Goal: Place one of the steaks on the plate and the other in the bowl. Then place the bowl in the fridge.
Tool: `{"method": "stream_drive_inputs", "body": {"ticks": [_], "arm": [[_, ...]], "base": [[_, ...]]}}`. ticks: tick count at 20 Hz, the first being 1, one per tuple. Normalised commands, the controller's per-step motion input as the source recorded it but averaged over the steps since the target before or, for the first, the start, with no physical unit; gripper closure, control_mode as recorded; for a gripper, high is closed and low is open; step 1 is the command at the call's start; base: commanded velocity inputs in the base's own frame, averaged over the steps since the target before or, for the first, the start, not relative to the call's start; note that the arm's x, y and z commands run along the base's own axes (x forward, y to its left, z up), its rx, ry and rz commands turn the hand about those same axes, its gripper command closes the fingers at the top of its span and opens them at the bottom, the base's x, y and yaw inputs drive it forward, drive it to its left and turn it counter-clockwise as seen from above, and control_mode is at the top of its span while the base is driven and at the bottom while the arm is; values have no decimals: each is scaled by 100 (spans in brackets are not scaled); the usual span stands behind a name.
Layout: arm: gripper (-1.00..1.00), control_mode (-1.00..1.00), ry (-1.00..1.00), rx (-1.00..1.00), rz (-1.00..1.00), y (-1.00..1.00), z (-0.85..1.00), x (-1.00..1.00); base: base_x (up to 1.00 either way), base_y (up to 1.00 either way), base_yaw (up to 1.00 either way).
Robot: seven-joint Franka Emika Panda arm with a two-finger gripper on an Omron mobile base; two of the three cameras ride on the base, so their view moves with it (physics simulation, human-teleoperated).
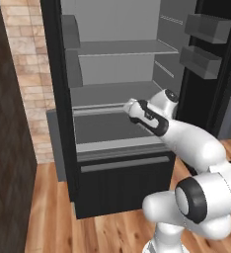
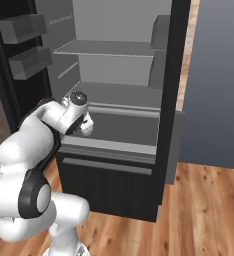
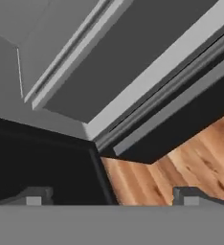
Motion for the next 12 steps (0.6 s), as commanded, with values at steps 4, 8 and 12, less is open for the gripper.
{"method": "stream_drive_inputs", "body": {"ticks": [4,8,12], "arm": [[-100,-100,-23,-86,44,-20,-19,-7],[-100,-100,-3,-89,40,-18,-10,0],[-100,-100,22,-35,18,-16,18,14]], "base": [[0,0,0],[0,0,0],[0,0,0]]}}
